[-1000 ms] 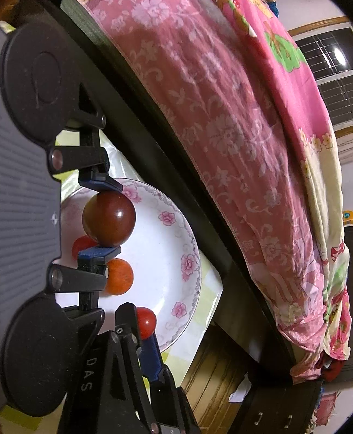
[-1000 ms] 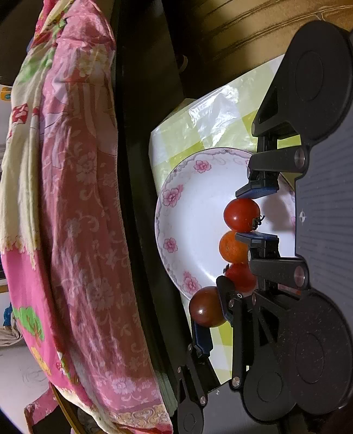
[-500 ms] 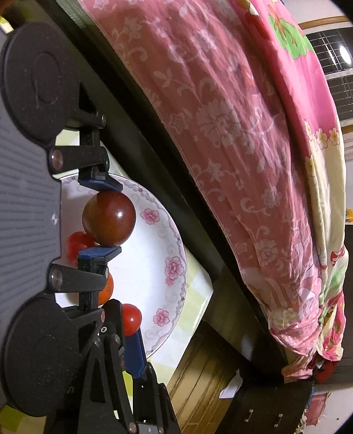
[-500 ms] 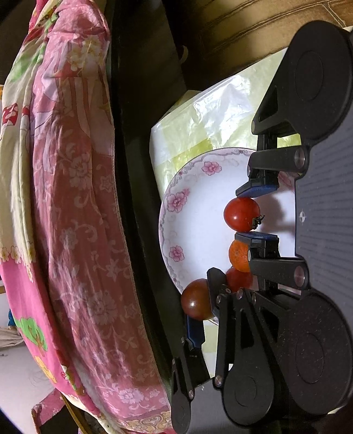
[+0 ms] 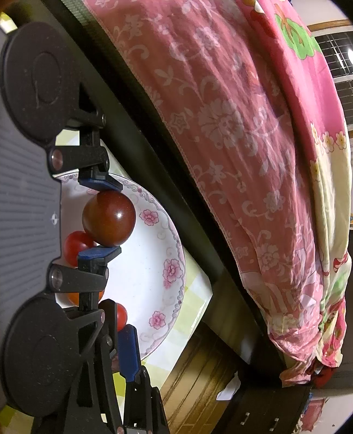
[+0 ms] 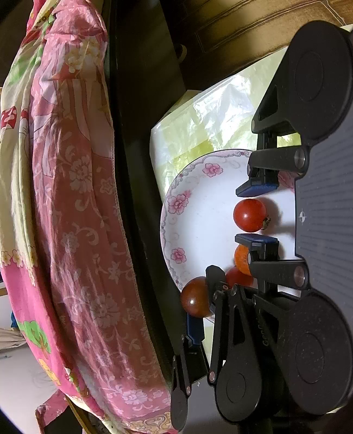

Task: Organize fruits
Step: 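Open both tools to release the two tomatoes into the plate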

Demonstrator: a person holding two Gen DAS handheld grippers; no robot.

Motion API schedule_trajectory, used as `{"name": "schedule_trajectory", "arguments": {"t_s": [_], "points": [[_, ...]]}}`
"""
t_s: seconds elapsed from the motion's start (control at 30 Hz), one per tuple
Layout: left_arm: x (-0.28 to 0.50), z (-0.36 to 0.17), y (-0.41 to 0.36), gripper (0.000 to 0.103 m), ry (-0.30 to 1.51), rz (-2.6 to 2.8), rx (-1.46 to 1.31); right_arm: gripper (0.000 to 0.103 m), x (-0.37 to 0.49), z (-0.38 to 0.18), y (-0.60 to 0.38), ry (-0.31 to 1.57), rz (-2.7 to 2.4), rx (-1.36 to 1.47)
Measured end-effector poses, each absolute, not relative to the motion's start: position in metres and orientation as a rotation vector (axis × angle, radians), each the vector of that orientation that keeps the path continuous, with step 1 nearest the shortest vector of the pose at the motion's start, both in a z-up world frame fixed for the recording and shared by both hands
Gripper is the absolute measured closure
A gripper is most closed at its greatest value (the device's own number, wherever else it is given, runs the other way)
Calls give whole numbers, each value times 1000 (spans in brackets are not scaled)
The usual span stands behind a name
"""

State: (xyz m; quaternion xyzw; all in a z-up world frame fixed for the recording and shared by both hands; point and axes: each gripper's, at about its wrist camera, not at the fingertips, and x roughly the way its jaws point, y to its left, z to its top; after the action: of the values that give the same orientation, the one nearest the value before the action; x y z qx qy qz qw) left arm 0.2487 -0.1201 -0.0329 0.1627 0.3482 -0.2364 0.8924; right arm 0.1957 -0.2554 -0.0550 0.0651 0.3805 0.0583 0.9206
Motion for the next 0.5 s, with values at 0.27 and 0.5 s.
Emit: {"name": "schedule_trajectory", "arguments": {"t_s": [0.27,0.5], "points": [[248,-26,-123,53,703,-500,311,72,192,-50,-260,760,106,151],[240,-11,-124,53,670,-500,312,72,186,-40,-265,741,95,165]]}}
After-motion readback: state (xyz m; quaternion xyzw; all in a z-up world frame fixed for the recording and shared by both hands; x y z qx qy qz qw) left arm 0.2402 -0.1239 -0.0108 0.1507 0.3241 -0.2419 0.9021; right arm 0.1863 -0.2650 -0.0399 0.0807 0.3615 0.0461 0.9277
